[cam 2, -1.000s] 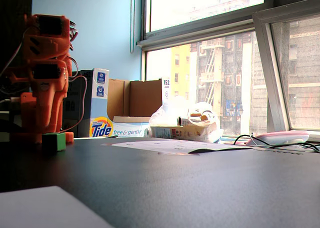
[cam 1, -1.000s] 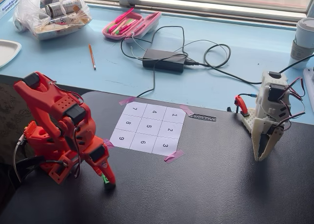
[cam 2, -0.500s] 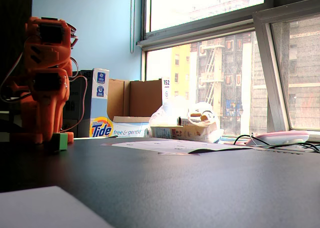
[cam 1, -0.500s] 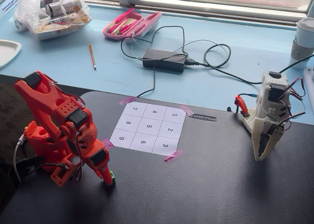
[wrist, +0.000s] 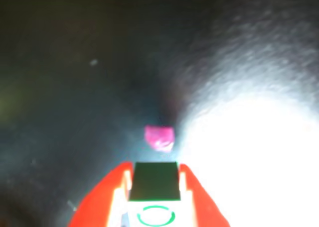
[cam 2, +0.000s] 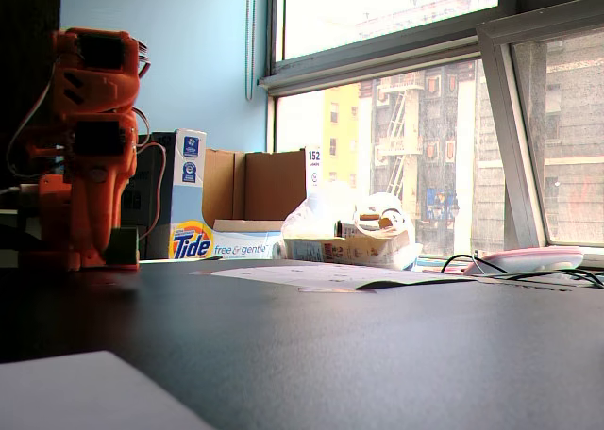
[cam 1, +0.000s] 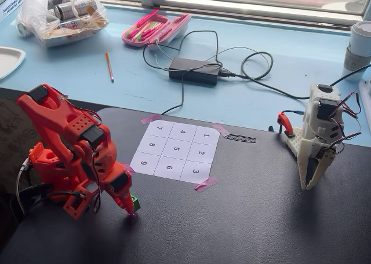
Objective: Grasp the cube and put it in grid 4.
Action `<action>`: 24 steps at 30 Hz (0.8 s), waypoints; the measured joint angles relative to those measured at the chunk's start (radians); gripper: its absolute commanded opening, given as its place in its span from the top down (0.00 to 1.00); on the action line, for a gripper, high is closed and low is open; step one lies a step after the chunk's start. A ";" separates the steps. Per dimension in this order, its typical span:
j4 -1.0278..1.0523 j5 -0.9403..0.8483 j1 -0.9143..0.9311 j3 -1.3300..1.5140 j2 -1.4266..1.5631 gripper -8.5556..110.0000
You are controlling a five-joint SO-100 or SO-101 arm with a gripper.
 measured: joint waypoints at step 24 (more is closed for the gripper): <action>0.420 -0.095 -0.492 -1.048 -0.575 0.93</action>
